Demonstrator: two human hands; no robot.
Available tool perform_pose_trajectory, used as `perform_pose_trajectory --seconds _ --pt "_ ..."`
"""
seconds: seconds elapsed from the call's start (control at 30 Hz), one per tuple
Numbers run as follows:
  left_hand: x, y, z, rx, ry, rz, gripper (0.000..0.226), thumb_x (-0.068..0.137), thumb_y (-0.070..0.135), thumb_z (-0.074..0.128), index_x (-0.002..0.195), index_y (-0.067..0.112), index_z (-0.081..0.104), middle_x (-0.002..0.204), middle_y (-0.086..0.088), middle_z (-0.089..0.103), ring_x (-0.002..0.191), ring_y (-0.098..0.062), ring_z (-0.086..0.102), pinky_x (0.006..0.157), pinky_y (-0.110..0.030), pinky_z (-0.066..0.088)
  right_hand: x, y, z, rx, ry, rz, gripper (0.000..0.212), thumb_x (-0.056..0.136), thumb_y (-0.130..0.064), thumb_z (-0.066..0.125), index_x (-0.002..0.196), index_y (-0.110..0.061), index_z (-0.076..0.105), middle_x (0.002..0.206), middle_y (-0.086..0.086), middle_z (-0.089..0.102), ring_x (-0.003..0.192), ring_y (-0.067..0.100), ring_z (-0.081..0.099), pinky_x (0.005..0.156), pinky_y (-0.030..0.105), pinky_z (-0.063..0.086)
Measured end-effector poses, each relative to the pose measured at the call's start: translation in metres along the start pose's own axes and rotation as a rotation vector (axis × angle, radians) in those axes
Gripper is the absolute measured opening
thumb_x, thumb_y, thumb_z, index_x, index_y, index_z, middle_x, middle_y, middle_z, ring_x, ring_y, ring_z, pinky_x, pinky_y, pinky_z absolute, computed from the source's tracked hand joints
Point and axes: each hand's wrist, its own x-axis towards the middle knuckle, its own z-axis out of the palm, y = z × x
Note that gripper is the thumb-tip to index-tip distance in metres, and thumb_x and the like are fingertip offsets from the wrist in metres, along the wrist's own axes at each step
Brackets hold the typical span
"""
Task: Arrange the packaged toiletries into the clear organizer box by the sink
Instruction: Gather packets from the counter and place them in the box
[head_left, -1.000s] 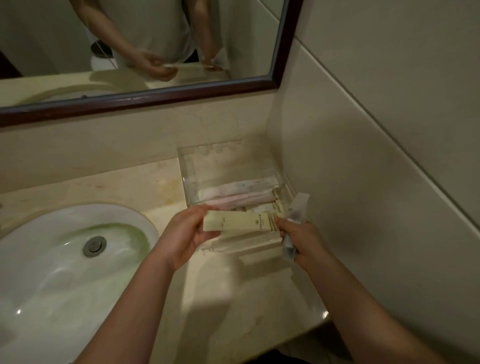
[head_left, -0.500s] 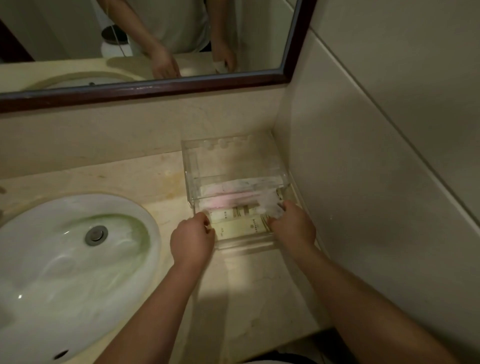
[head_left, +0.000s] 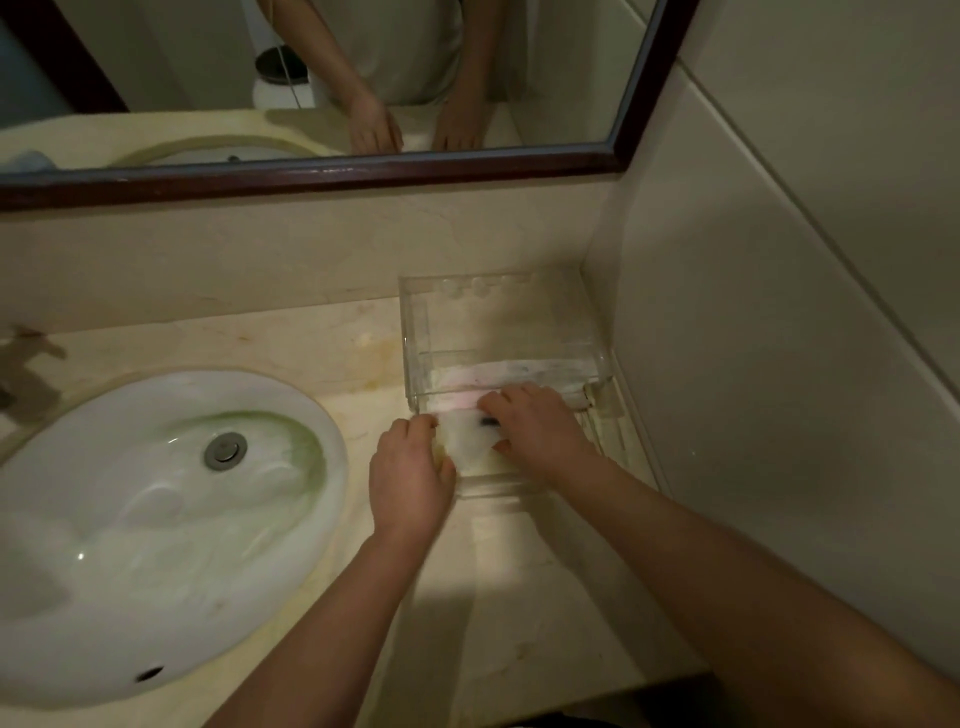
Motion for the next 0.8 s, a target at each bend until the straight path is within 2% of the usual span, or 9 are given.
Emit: perform_pose_trajectory --seconds 0.13,0.2,0.3,0.37,0.47,0.57,0.63,0.7,0.8 --pt "-0.007 0.002 0.0 -0.051 0.094 0.032 0.049 0.069 0.002 0.059 0.117 0.009 0.055 0.109 -0.011 0.054 0.099 -0.027 0.051 0.085 -0.036 0.046 -0.007 0.01 -0.001 0.061 0.038 0.03 0.059 0.069 -0.043 0.072 0.123 -0.024 0.057 0.116 0.004 0.06 0.109 0.028 0.05 0.091 0.041 0.042" --pt "-0.014 0.007 0.001 -0.027 0.094 0.157 0.051 0.068 0.001 0.06 0.118 0.01 0.057 0.115 -0.012 0.055 0.104 -0.028 0.05 0.088 -0.038 0.046 -0.019 0.017 0.002 0.103 0.137 0.078 0.044 0.075 -0.043 0.066 0.115 -0.023 0.062 0.107 0.004 0.062 0.103 0.028 0.053 0.086 0.04 0.046" --pt "-0.017 0.011 0.009 0.055 0.028 0.306 0.045 0.071 0.006 0.068 0.114 0.017 0.065 0.118 -0.01 0.06 0.106 -0.03 0.053 0.082 -0.041 0.049 -0.031 0.026 0.008 0.147 0.228 0.206 0.022 0.083 -0.034 0.061 0.101 -0.022 0.068 0.097 0.003 0.062 0.095 0.027 0.054 0.077 0.036 0.046" --pt "-0.011 0.009 0.013 0.072 0.009 0.298 0.034 0.07 0.005 0.072 0.101 0.019 0.071 0.108 -0.006 0.064 0.097 -0.028 0.057 0.074 -0.038 0.049 -0.032 0.029 0.012 0.203 0.222 0.272 0.014 0.083 -0.029 0.066 0.094 -0.021 0.07 0.093 0.003 0.061 0.093 0.024 0.053 0.072 0.032 0.043" --pt "0.0 0.001 0.017 0.082 -0.009 0.271 0.026 0.065 -0.001 0.075 0.082 0.019 0.073 0.085 0.001 0.066 0.079 -0.024 0.055 0.063 -0.031 0.04 -0.029 0.03 0.016 0.287 0.208 0.284 0.011 0.078 -0.023 0.072 0.089 -0.02 0.073 0.089 0.004 0.06 0.09 0.025 0.056 0.073 0.034 0.048" --pt "0.005 -0.001 0.014 0.121 -0.03 0.224 0.027 0.063 -0.003 0.074 0.077 0.02 0.071 0.078 0.002 0.064 0.075 -0.024 0.054 0.062 -0.032 0.038 -0.027 0.03 0.018 0.328 0.193 0.32 0.011 0.076 -0.018 0.074 0.086 -0.02 0.074 0.088 0.005 0.061 0.09 0.026 0.056 0.074 0.036 0.049" --pt "0.007 0.003 0.014 0.126 -0.009 0.215 0.034 0.062 -0.005 0.07 0.087 0.017 0.071 0.09 -0.002 0.066 0.083 -0.027 0.056 0.066 -0.034 0.043 -0.029 0.028 0.018 0.296 0.212 0.329 0.013 0.076 -0.016 0.073 0.089 -0.019 0.073 0.091 0.005 0.061 0.091 0.026 0.056 0.075 0.036 0.049" --pt "0.004 0.008 0.015 0.14 -0.045 0.281 0.047 0.064 -0.003 0.065 0.107 0.014 0.068 0.114 -0.007 0.065 0.104 -0.032 0.057 0.078 -0.038 0.048 -0.032 0.023 0.017 0.228 0.239 0.297 0.021 0.076 -0.014 0.068 0.097 -0.018 0.071 0.098 0.006 0.063 0.095 0.027 0.056 0.078 0.037 0.05" --pt "-0.002 0.012 0.019 0.258 -0.239 0.363 0.056 0.085 0.024 0.052 0.14 0.017 0.046 0.149 -0.005 0.044 0.139 -0.033 0.035 0.106 -0.044 0.036 -0.04 0.012 0.021 0.155 0.245 0.199 0.037 0.081 -0.019 0.051 0.113 -0.014 0.068 0.113 0.01 0.067 0.105 0.031 0.061 0.089 0.039 0.052"
